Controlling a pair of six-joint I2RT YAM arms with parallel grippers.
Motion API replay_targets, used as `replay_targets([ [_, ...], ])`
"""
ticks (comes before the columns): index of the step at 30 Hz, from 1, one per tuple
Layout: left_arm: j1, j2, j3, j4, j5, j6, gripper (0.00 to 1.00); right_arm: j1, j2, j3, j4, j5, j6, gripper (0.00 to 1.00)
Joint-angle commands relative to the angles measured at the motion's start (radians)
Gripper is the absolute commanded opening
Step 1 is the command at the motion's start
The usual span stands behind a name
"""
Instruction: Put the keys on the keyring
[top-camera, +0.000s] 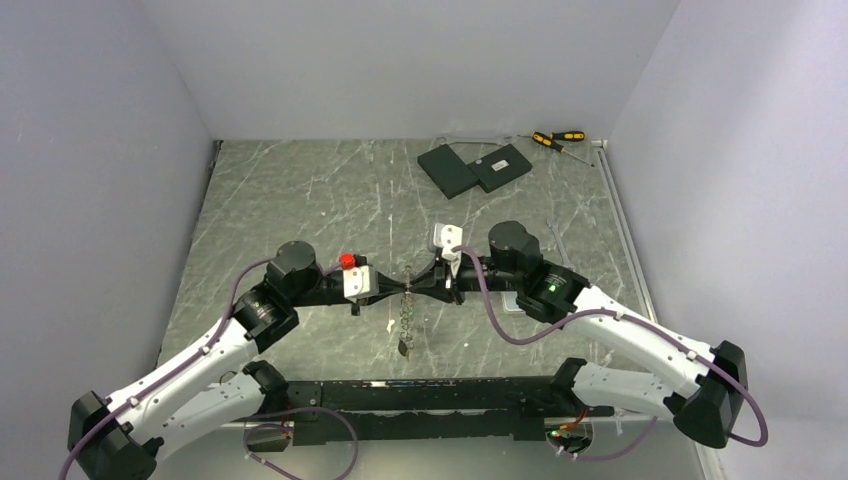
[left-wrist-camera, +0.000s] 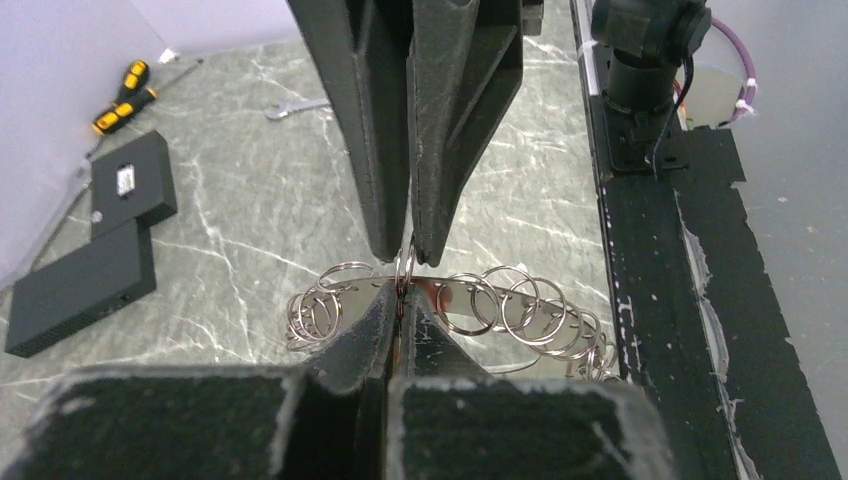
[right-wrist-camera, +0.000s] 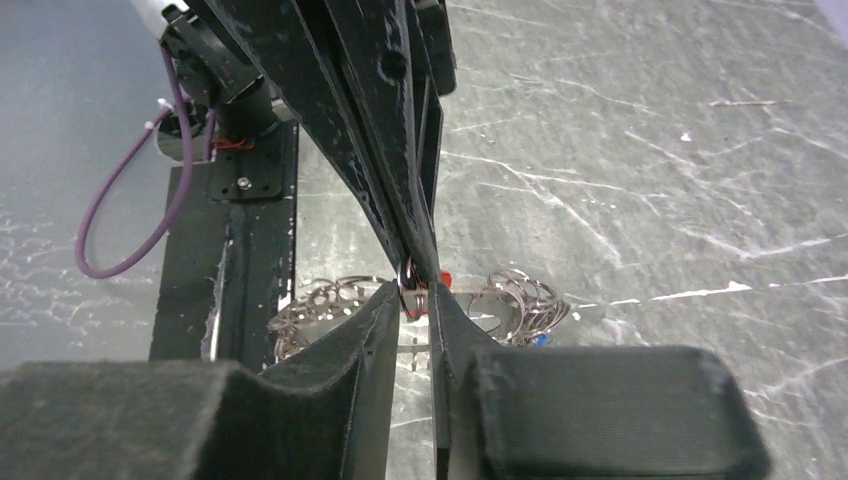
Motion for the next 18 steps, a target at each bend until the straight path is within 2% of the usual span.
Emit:
replay_targets([
  [1, 0.000, 0.016, 0.061, -0.041, 0.034, 0.036, 0.00, 0.006, 0.021, 0.093, -0.029, -0.044, -0.042, 0.25],
  [4, 0.000, 0.020, 0.067, -0.054, 0.029, 0.042, 0.00, 0.006, 0.035, 0.122, -0.091, -0.055, -0.071, 0.35],
  [7, -0.001, 0.024, 0.070, -0.057, 0.034, 0.044, 0.00, 0.006, 0.061, 0.161, -0.149, -0.066, -0.093, 0.38],
  [15, -0.001, 0.016, 0.069, -0.057, 0.022, 0.045, 0.00, 0.008, 0.115, 0.205, -0.205, -0.081, -0.113, 0.40],
  [18, -0.001, 0.014, 0.066, -0.056, 0.009, 0.036, 0.00, 0.008, 0.136, 0.215, -0.224, -0.098, -0.116, 0.34],
])
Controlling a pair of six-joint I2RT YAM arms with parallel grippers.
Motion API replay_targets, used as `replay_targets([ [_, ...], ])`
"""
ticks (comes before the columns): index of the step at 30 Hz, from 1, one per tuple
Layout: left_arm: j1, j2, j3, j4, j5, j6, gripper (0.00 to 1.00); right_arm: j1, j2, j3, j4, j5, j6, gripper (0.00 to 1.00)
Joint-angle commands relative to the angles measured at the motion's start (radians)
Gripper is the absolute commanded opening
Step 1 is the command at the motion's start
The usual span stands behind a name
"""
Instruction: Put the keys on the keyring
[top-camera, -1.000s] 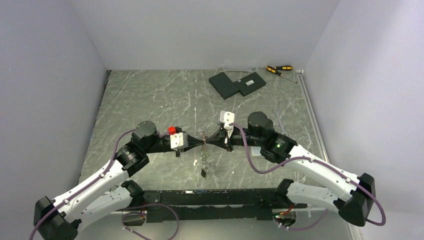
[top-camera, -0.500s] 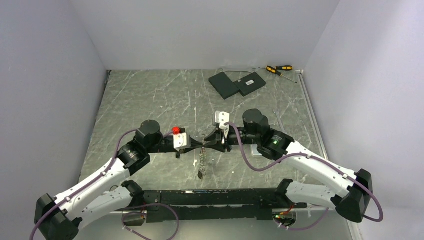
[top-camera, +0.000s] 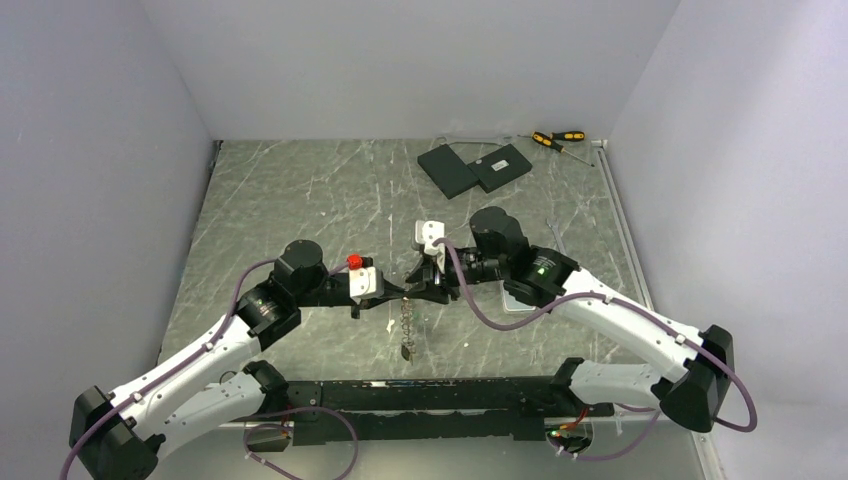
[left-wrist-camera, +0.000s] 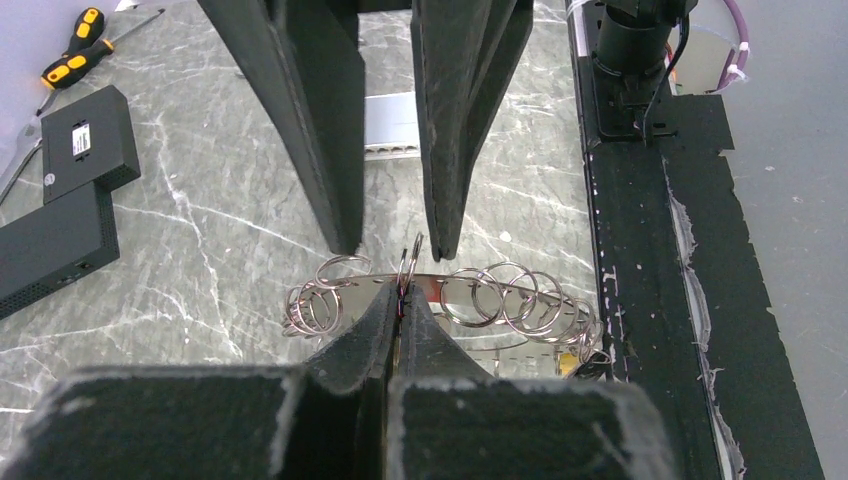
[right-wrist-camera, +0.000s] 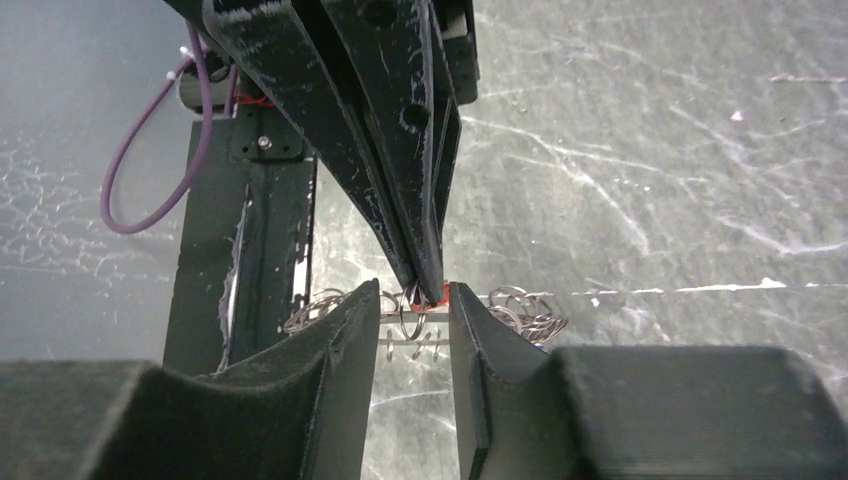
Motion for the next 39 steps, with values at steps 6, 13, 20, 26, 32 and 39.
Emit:
replay_targets([
  [6, -0.001, -0.014, 0.058, 0.036, 0.009, 0.005, 0.00, 0.008, 0.039, 0.055, -0.028, -0.046, -0.020, 0.29],
  [13, -0.001, -0.017, 0.054, 0.043, 0.015, 0.002, 0.00, 0.012, 0.055, 0.060, -0.019, -0.037, -0.018, 0.16],
  [20, -0.001, -0.021, 0.053, 0.039, 0.011, 0.009, 0.00, 0.016, 0.055, 0.050, 0.000, -0.031, -0.016, 0.00],
  [26, 0.005, -0.054, 0.038, 0.062, -0.024, -0.009, 0.24, 0.016, -0.029, -0.038, 0.121, -0.026, 0.012, 0.00],
  [32, 0.027, -0.065, 0.024, 0.108, 0.023, -0.048, 0.25, 0.016, -0.089, -0.124, 0.281, -0.034, 0.075, 0.00],
  [39, 0.039, -0.076, 0.004, 0.159, 0.060, -0.085, 0.26, 0.016, -0.122, -0.156, 0.386, -0.014, 0.108, 0.00],
])
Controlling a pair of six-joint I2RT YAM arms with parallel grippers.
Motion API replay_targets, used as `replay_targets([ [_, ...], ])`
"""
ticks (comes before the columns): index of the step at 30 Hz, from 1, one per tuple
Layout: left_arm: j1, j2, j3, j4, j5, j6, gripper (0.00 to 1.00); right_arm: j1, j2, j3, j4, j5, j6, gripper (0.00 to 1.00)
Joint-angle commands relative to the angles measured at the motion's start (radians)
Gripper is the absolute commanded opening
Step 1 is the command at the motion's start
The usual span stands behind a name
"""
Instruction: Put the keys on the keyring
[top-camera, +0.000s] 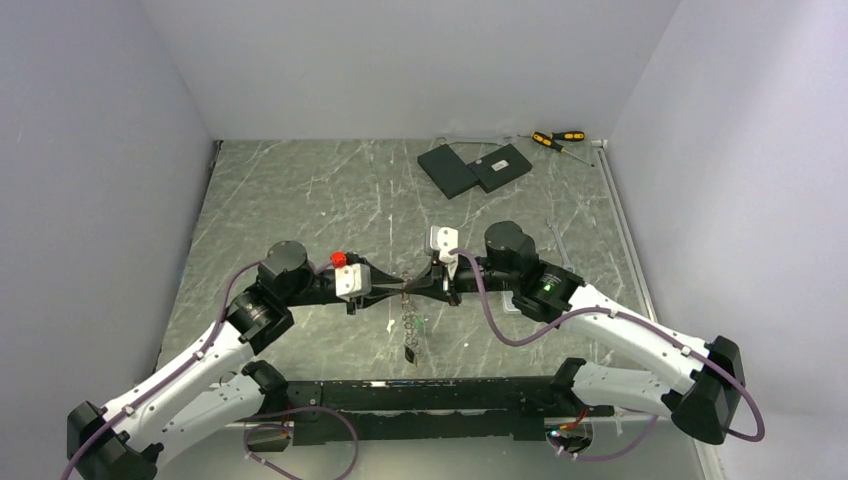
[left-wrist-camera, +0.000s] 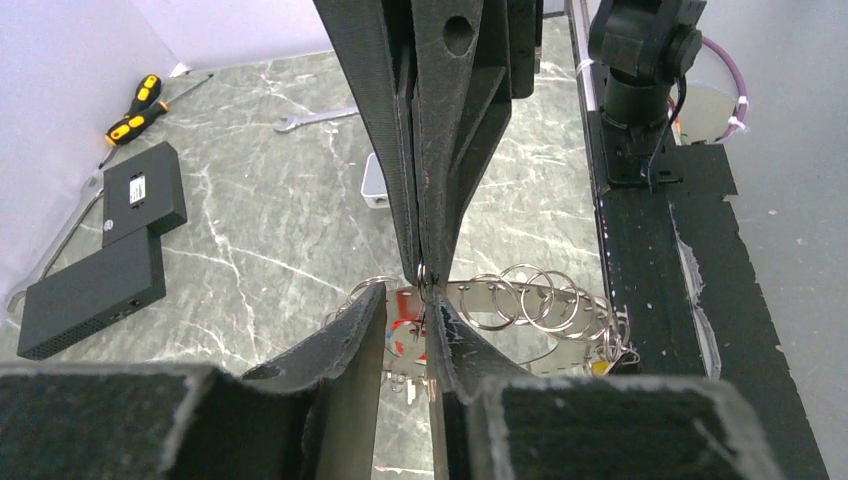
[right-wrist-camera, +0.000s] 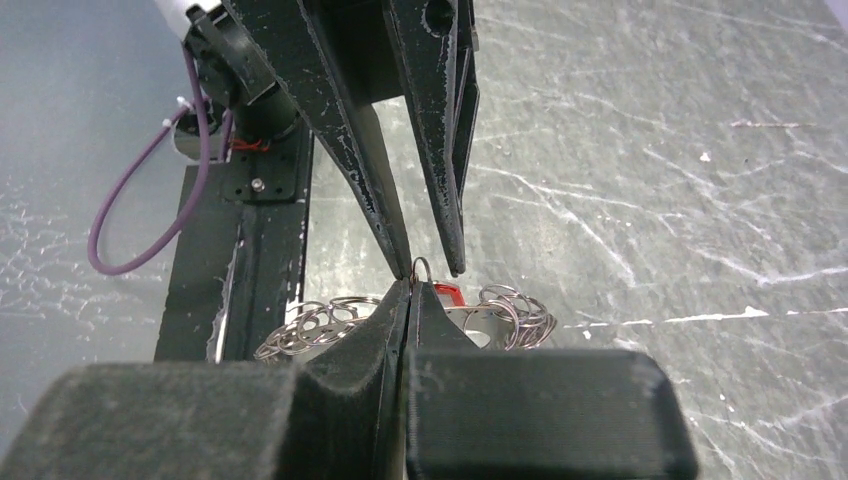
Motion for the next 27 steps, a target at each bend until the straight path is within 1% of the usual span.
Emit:
replay_targets([
  [1, 0.012, -0.020, 0.002, 0.103, 0.037, -0.046, 0.26, 0.007, -0.042, -0.003, 0.180, -0.017, 0.039, 0.00],
  [6, 0.018, -0.010, 0.006, 0.101, 0.067, -0.047, 0.22, 0.007, -0.049, -0.009, 0.201, -0.010, 0.048, 0.00],
  [15, 0.020, -0.007, 0.005, 0.104, 0.077, -0.046, 0.19, 0.007, -0.089, -0.036, 0.234, 0.033, 0.058, 0.00],
  [18, 0.020, 0.000, 0.007, 0.108, 0.087, -0.050, 0.15, 0.007, -0.095, -0.044, 0.251, 0.037, 0.067, 0.00],
  [21, 0.021, 0.008, 0.010, 0.107, 0.093, -0.051, 0.13, 0.007, -0.101, -0.064, 0.298, 0.036, 0.087, 0.00],
  [27, 0.025, 0.015, 0.007, 0.118, 0.104, -0.066, 0.12, 0.007, -0.084, -0.065, 0.326, 0.020, 0.104, 0.00],
])
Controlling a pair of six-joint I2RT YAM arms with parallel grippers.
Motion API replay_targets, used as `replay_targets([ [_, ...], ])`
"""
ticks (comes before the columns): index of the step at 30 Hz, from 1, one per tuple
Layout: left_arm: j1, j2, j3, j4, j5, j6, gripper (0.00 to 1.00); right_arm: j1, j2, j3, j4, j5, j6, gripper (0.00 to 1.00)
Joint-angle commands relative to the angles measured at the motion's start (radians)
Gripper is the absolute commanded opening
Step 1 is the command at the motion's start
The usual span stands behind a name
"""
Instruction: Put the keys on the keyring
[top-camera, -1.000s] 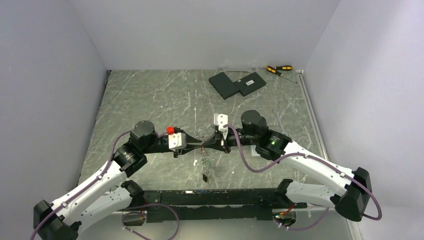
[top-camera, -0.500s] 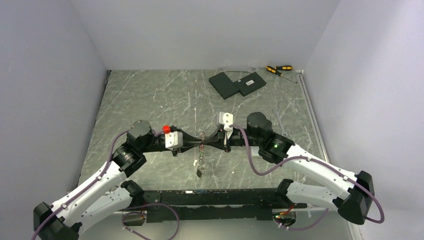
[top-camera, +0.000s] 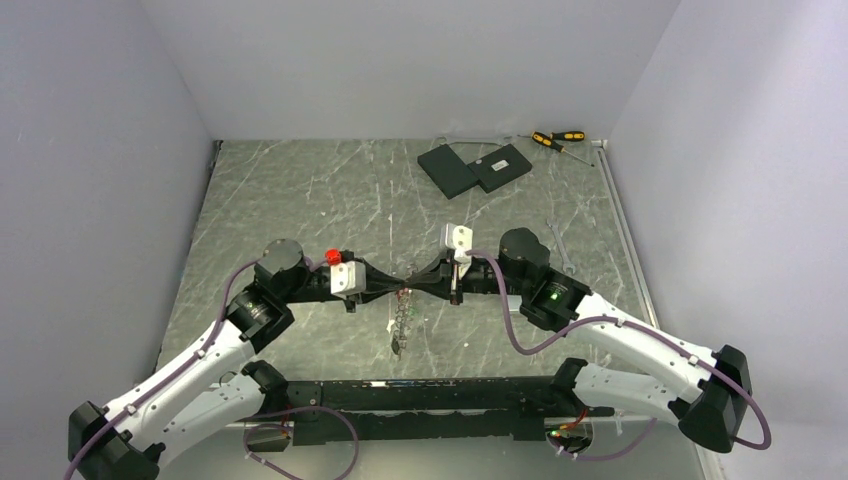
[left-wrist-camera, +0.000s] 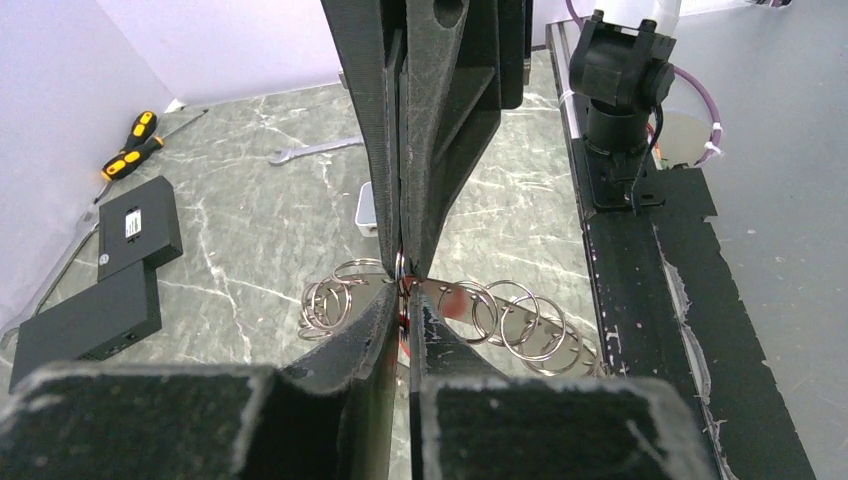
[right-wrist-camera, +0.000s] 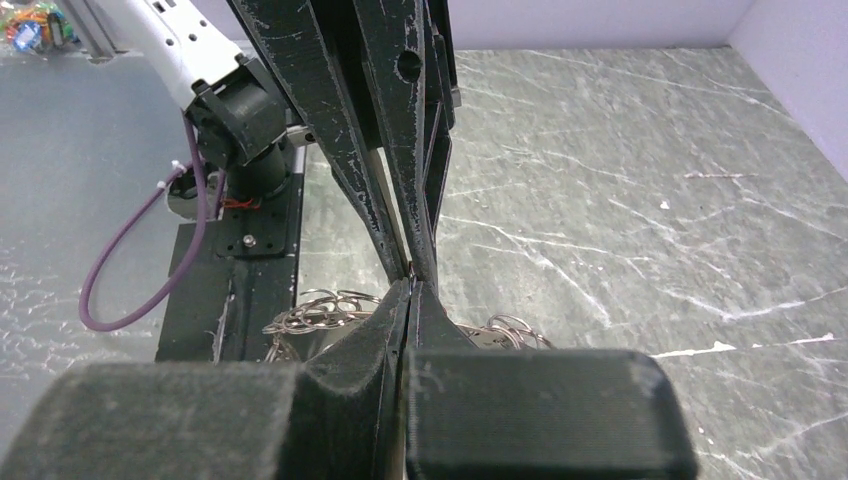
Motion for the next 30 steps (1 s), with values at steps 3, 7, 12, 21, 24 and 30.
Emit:
replay_targets([
  [3, 0.004, 0.009, 0.009, 0.041, 0.039, -0.029, 0.12, 0.004, -0.009, 0.006, 0.165, -0.020, 0.036, 0.00],
  [7, 0.006, 0.010, 0.009, 0.041, 0.043, -0.029, 0.08, 0.004, -0.007, 0.005, 0.171, -0.019, 0.038, 0.00],
  [12, 0.007, 0.021, 0.028, 0.007, 0.045, -0.020, 0.00, 0.004, 0.008, 0.018, 0.141, -0.039, 0.029, 0.00],
  [21, 0.010, 0.039, 0.100, -0.163, -0.106, 0.054, 0.00, 0.005, 0.053, 0.141, -0.139, -0.003, -0.112, 0.13],
  [24, 0.010, 0.048, 0.111, -0.187, -0.125, 0.060, 0.00, 0.004, 0.088, 0.201, -0.247, 0.021, -0.169, 0.28],
  [30, 0.009, 0.050, 0.115, -0.203, -0.159, 0.065, 0.00, 0.006, 0.145, 0.300, -0.407, 0.063, -0.249, 0.40],
])
